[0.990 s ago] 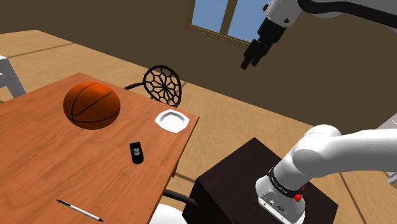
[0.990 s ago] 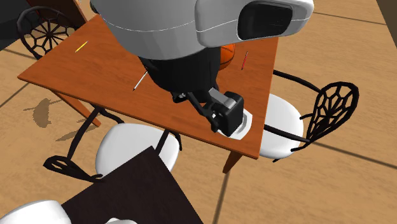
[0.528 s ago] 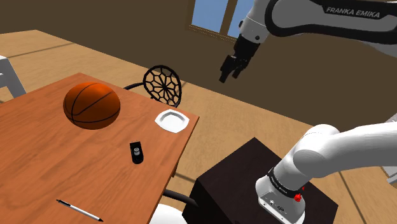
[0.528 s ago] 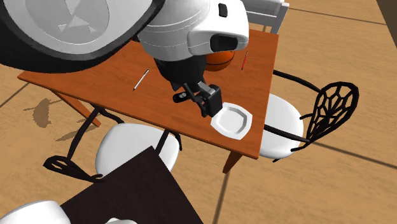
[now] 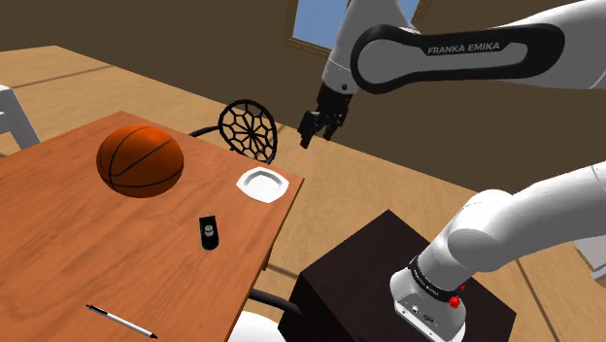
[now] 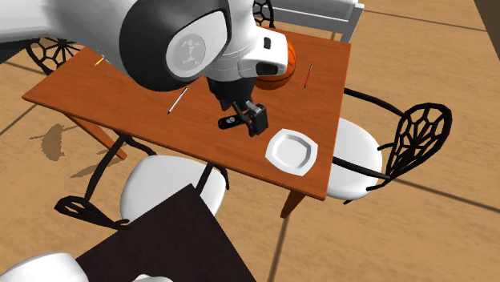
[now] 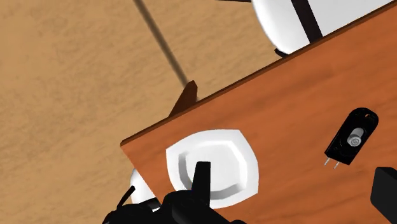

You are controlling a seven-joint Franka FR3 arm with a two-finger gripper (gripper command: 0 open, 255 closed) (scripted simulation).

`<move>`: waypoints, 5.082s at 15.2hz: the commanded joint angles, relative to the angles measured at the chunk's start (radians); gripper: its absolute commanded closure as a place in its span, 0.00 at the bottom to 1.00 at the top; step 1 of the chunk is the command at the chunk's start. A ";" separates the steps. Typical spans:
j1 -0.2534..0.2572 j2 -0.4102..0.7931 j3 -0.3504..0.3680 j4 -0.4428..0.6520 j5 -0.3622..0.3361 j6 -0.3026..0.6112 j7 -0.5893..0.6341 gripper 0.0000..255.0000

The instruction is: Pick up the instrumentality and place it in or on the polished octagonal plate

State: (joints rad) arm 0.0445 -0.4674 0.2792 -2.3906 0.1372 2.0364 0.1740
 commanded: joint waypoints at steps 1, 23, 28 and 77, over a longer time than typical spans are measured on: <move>0.004 0.063 0.040 0.006 0.000 0.051 0.051 0.00; 0.149 0.932 0.141 0.441 -0.380 0.325 0.610 0.00; 0.233 1.132 0.098 0.629 -0.427 0.310 0.674 0.00; 0.172 1.098 0.104 0.651 -0.395 0.246 0.603 1.00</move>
State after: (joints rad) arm 0.2375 0.6414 0.3849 -1.7195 -0.2610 2.2740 0.7979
